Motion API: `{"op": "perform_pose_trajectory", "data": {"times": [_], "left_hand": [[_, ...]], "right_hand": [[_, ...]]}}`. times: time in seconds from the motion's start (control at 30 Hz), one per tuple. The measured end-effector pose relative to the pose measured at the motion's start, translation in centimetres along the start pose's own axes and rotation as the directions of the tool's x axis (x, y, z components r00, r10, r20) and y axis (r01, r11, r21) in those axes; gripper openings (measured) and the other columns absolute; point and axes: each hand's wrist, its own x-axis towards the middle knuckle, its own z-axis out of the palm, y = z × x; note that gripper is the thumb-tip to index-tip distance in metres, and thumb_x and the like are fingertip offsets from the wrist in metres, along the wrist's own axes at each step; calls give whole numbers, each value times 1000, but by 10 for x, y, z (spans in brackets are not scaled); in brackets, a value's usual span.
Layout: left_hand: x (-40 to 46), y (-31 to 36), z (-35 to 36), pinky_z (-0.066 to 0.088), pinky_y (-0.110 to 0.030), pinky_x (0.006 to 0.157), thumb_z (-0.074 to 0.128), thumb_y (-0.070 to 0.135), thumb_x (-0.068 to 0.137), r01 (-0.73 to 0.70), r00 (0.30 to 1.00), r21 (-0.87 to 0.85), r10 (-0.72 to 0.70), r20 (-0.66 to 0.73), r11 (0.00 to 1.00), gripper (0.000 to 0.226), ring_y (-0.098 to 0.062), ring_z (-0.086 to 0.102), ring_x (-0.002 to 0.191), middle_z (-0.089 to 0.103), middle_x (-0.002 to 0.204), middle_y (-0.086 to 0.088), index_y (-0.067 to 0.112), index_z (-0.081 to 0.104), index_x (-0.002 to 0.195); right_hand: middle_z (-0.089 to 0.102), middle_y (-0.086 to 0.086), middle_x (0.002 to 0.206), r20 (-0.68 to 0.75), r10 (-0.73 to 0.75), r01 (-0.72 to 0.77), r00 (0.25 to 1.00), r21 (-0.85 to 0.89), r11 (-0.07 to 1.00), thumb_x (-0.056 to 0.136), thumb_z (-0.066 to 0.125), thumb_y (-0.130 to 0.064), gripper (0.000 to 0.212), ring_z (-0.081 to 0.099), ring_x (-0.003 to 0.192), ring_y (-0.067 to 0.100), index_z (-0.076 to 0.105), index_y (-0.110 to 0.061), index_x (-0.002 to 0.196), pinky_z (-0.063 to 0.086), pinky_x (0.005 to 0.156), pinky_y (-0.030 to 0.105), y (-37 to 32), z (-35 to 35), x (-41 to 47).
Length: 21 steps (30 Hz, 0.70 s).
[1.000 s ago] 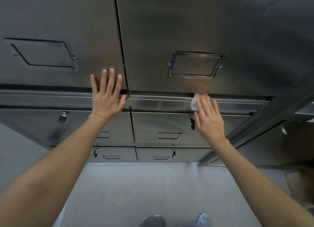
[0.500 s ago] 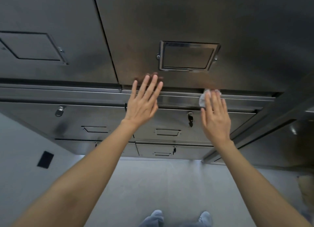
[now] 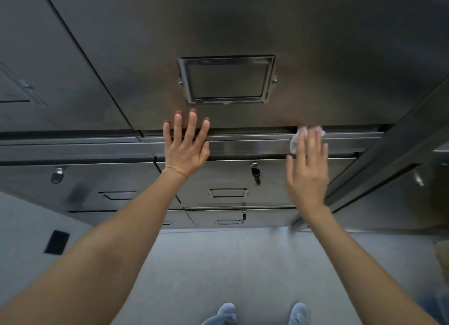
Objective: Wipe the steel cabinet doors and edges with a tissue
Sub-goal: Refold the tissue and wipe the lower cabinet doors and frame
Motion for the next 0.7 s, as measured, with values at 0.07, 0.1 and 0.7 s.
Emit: {"op": "perform_pose_trajectory", "data": {"times": [0.07, 0.1, 0.7], "left_hand": [[1, 0, -1, -13, -48, 121, 27, 37, 101, 5, 1000, 2, -5, 3, 1000, 69, -30, -20, 150, -20, 164, -5, 20, -7, 159], [1, 0, -1, -13, -48, 121, 27, 37, 101, 7, 1000, 3, -7, 5, 1000, 69, -29, -20, 150, -21, 164, -5, 21, -8, 158], [1, 0, -5, -16, -46, 120, 23, 38, 103, 38, 999, -5, -38, 37, 999, 66, -26, -23, 149, -22, 163, -2, 24, -8, 158]], "right_hand": [[36, 26, 153, 9, 34, -35, 999, 66, 997, 105, 39, -25, 53, 32, 144, 39, 37, 6, 147, 18, 123, 45, -36, 10, 1], [38, 25, 152, 26, -31, 28, 999, 104, 994, 105, 39, -26, 53, 34, 143, 39, 39, 6, 147, 19, 123, 45, -56, 14, 3], [43, 18, 152, 107, -216, 207, 970, 95, 974, 103, 44, -20, 49, 37, 143, 33, 41, -1, 148, 21, 122, 44, -35, 7, 8]]}}
